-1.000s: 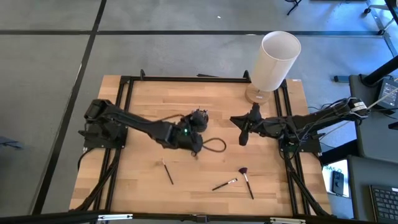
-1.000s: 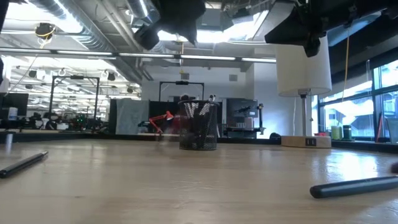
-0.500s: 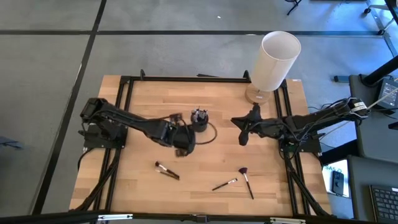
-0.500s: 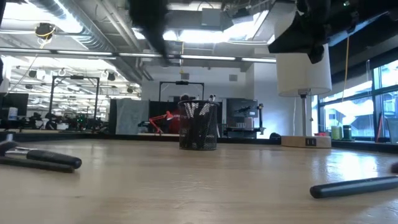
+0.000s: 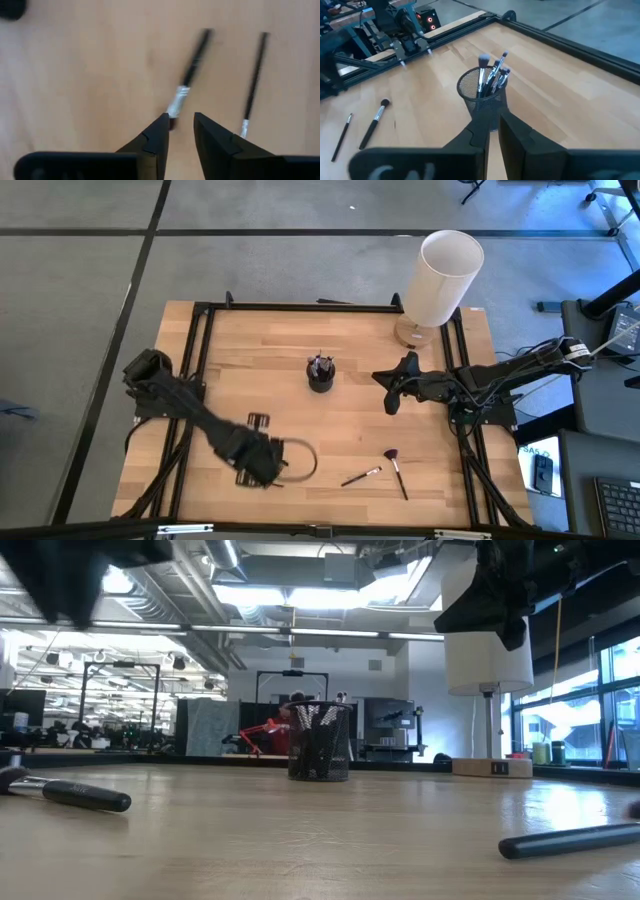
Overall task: Sort items
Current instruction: Put the eyeshadow brush into the organizer
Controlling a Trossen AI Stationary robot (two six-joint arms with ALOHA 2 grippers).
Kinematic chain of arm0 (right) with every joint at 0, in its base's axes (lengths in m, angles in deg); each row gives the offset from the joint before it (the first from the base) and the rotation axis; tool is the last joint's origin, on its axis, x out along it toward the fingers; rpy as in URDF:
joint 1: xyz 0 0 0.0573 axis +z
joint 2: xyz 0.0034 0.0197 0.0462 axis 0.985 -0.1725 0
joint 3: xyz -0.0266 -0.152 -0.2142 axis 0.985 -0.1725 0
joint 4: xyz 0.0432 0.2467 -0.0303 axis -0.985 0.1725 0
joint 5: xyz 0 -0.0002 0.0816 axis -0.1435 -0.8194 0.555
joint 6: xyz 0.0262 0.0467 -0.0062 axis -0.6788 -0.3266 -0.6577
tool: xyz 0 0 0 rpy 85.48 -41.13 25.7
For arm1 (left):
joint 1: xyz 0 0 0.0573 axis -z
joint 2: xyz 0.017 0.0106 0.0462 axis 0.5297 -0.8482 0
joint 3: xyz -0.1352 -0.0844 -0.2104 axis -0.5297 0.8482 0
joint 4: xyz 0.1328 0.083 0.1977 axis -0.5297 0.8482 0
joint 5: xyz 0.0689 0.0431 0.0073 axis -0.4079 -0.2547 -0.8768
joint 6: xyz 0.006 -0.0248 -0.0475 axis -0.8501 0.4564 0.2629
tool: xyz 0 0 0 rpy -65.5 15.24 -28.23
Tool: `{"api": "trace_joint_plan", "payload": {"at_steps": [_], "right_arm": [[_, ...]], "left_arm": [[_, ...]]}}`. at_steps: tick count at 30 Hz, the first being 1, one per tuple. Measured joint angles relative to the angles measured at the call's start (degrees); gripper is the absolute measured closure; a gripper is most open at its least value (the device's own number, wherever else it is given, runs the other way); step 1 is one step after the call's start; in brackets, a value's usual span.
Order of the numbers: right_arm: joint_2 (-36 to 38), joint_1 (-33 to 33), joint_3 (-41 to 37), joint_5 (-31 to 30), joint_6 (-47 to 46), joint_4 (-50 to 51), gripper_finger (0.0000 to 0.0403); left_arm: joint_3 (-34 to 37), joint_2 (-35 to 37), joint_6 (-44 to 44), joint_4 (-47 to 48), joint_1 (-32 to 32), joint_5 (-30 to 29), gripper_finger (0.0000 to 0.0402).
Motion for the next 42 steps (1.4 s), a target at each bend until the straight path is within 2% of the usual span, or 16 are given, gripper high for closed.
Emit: {"api": "trace_joint_plan", "payload": {"at_steps": [4, 7, 9, 15, 18, 21, 24, 31, 33, 34, 37, 38, 40, 42], "right_arm": [[0.00, 0.00, 0.00, 1.14, -0.25, -0.05, 0.0366], [0.00, 0.01, 0.00, 1.83, -0.49, -0.02, 0.0366], [0.00, 0.02, 0.00, 1.85, -0.43, 0.00, 0.0366], [0.00, 0.02, 0.00, 1.83, 0.05, 0.02, 0.0366], [0.00, 0.00, 0.00, 1.71, 0.43, -0.07, 0.0366], [0.00, 0.00, 0.00, 0.85, 0.45, -0.43, 0.0366], [0.00, 0.00, 0.00, 0.87, 0.47, -0.94, 0.0366], [0.00, -0.49, 0.00, 0.87, 1.76, -1.31, 0.0366], [0.00, -0.96, 0.00, 0.88, 1.74, -1.27, 0.0366], [0.00, -1.14, 0.00, 1.03, 1.74, -1.29, 0.0366], [0.00, -1.46, 0.00, 2.47, 1.63, -1.27, 0.0366], [0.00, -1.46, 0.00, 2.70, 1.58, -1.34, 0.0366], [0.00, -1.45, 0.00, 2.90, 1.65, -1.31, 0.0366], [0.00, -1.46, 0.00, 2.88, 1.65, -1.31, 0.0366]], "left_arm": [[0.00, -3.17, 2.19, -2.52, 3.40, 1.31, 0.0301], [-0.02, -6.03, 8.63, -5.51, 5.25, 3.71, 0.0293], [-0.01, -8.37, 12.24, -8.55, 6.29, 7.52, 0.0289], [-0.02, -15.02, 12.98, -23.76, 8.53, 20.92, 0.0274], [-0.08, -17.30, 13.58, -27.59, 9.64, 22.53, 0.0263], [-0.47, -19.48, 17.32, -23.74, 10.59, 19.15, 0.0253], [-0.76, -21.17, 18.12, -21.06, 10.89, 18.42, 0.0254], [-1.88, -20.60, 12.18, -19.45, 10.11, 18.81, 0.0284], [-2.74, -19.58, 11.62, -15.56, 9.48, 17.17, 0.0292], [-2.58, -18.64, 12.07, -10.75, 8.95, 15.51, 0.0295], [-3.43, -14.88, 18.22, -4.08, 7.70, 9.66, 0.0300], [-3.41, -13.46, 21.89, 0.79, 7.64, 8.01, 0.0301], [-3.01, -11.85, 30.17, 9.32, 7.77, 6.46, 0.0301], [-1.99, -10.22, 37.68, 13.93, 7.92, 5.84, 0.0301]]}}
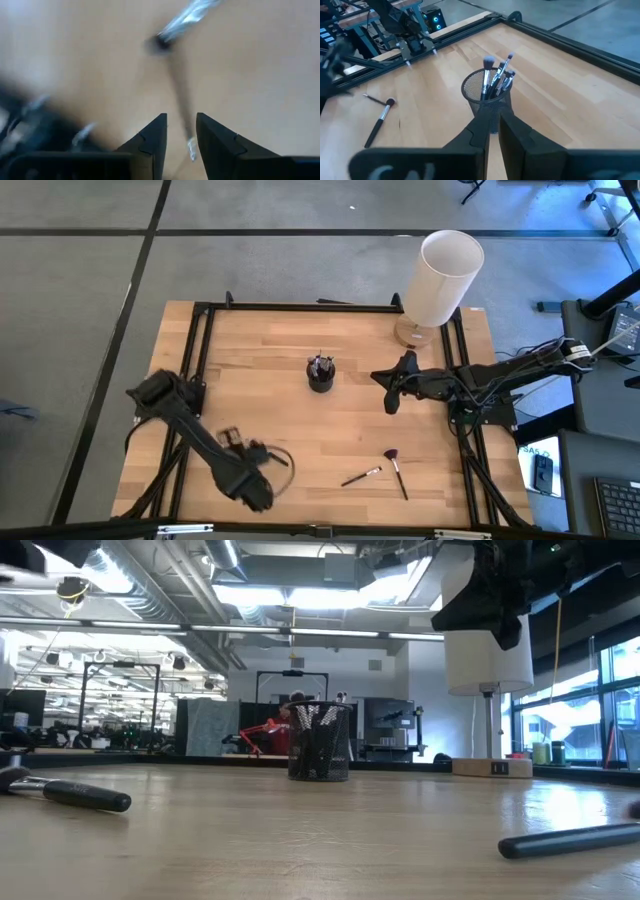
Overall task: Sort items
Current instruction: Put the eyeshadow brush into the organizer
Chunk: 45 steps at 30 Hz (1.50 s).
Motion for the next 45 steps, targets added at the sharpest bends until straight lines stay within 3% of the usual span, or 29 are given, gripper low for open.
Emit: {"api": "trace_joint_plan", "payload": {"at_steps": [2, 10, 19, 25, 30, 38, 45], "right_arm": [[0.00, 0.00, 0.00, 0.01, 0.06, 0.02, 0.0366], [0.00, 0.00, 0.00, 0.04, 0.22, 0.01, 0.0366], [0.00, 0.00, 0.00, 0.02, 0.18, 0.00, 0.0366], [0.00, 0.00, 0.00, 0.02, 0.09, 0.00, 0.0366], [0.00, 0.00, 0.00, 0.04, 0.05, 0.00, 0.0366], [0.00, 0.00, 0.00, 0.57, 0.04, 0.00, 0.0366], [0.00, 0.00, 0.00, 0.61, 0.04, 0.02, 0.0366]], "left_arm": [[2.65, 2.61, 4.91, 3.71, -0.15, 0.97, 0.0303], [19.08, 10.06, 3.29, -13.40, 0.72, 4.85, 0.0309], [30.73, 15.93, 3.05, -17.66, 0.52, 9.16, 0.0309], [35.39, 18.62, 2.06, -26.02, 0.83, 9.87, 0.0309], [37.79, 18.82, 0.62, -26.81, 0.88, 7.14, 0.0309], [41.55, 19.22, -1.83, -29.42, 1.12, 7.50, 0.0312], [41.87, 19.21, -6.87, -32.15, 1.01, 7.93, 0.0372]]}}
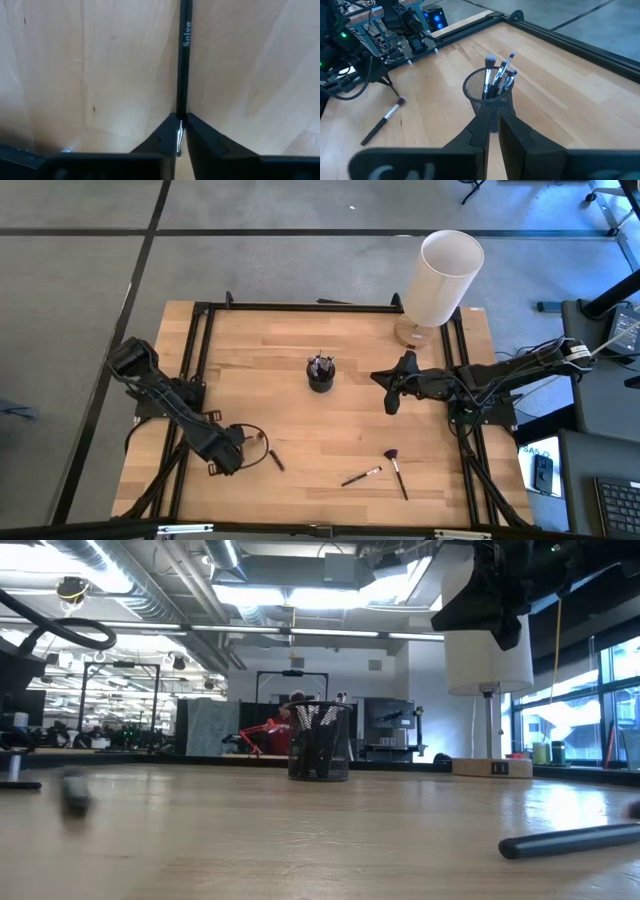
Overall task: Sort items
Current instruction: Put the eyeshadow brush into the organizer
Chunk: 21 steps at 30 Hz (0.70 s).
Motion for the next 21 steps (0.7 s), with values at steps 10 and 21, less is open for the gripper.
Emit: {"api": "trace_joint_plan", "payload": {"at_steps": [10, 21], "right_arm": [[0.00, 0.00, 0.00, 0.46, 0.00, 0.00, 0.0366], [0.00, 0.00, 0.00, 0.44, -0.24, -0.02, 0.0366]], "left_arm": [[-2.29, -0.64, -1.19, 3.05, 0.04, -0.85, 0.0384], [-15.81, -0.74, -10.93, 19.16, 0.03, -29.08, 0.0398]]}}
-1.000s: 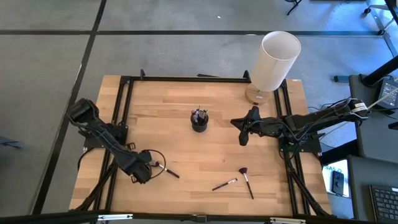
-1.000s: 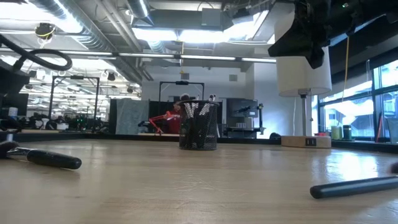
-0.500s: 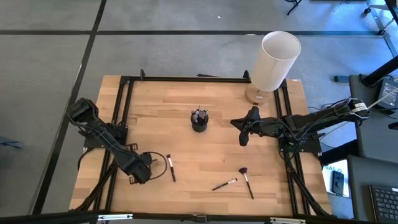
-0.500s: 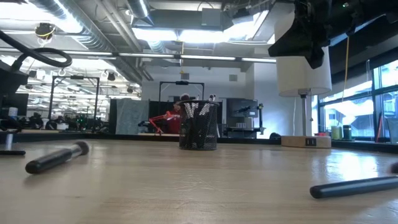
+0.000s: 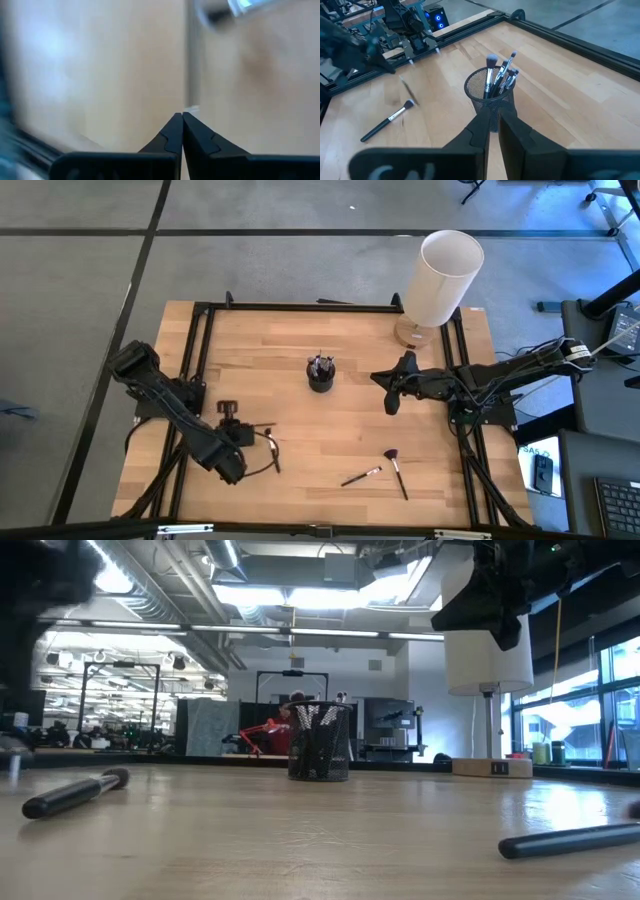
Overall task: Sort items
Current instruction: Put the eyeshadow brush into the organizer
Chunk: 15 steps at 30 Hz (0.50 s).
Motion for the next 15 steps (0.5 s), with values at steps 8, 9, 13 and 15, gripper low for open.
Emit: {"api": "trace_joint_plan", "payload": {"at_steps": [8, 9, 13, 15], "right_arm": [[0.02, 0.00, 0.00, 0.00, 0.00, -0.63, 0.0366], [0.02, 0.00, 0.00, 0.00, 0.00, -0.63, 0.0366], [0.02, 0.00, 0.00, 0.00, 0.06, -0.63, 0.0366], [0.02, 0.00, 0.00, 0.00, 0.19, -0.63, 0.0366]], "left_arm": [[-3.76, 0.17, -17.09, 4.98, -7.01, -34.01, 0.0400], [-3.91, 0.17, -18.94, 4.81, -8.67, -35.68, 0.0400], [-3.96, 0.20, -23.85, 4.50, -14.89, -34.10, 0.0396], [-3.94, 0.20, -21.85, 3.74, -17.77, -30.21, 0.0393]]}}
